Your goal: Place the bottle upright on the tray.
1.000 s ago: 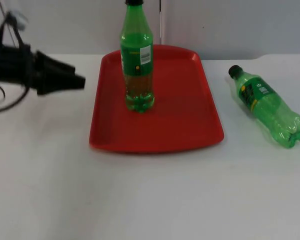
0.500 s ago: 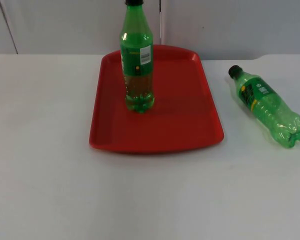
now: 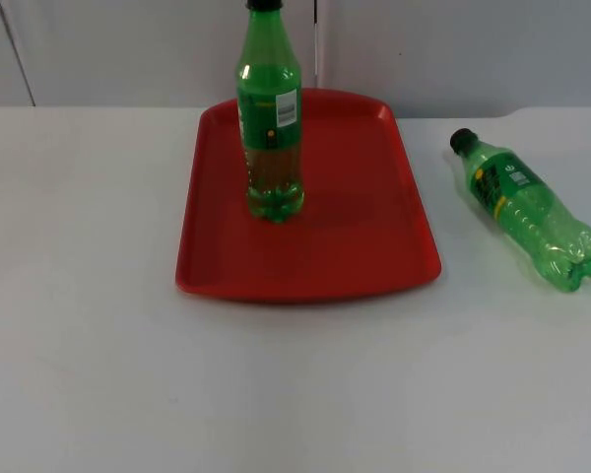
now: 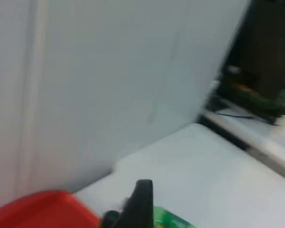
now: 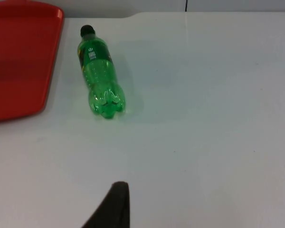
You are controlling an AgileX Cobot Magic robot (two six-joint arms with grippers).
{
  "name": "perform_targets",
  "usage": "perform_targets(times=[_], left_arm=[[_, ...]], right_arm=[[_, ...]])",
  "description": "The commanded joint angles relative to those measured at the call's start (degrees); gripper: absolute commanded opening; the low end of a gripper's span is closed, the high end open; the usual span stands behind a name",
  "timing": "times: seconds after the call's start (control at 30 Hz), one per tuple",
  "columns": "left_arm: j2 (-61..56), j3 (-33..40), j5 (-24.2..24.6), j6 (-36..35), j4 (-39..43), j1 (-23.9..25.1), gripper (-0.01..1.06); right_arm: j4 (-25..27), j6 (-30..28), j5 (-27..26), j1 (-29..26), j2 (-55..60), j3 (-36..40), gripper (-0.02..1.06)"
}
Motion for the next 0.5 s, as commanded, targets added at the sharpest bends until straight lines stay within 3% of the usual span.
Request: perform_targets(times=[0.0,0.1,0.33,0.47], left_arm=[[-4.03,0.01,7.02,-6.55,2.54,0.13,0.86],[-8.92,1.13,12.32,-10.81,2.54,0.25,0.86],[-15.37,4.82,15.21,-12.31,2.54,0.25,0.86],[-21.25,12.05,23.19,-12.89,2.54,0.25,0.86]], right_arm=[[-0.19,-0.45,-0.39,-0.32,-0.25,0.14,1.05],[-0.19,-0.45,-0.39,-0.32,-0.25,0.14,1.05],[-0.19,-0.45,-0.39,-0.32,-0.25,0.14,1.05],[-0.19,-0.45,-0.39,-0.32,-0.25,0.14,1.05]])
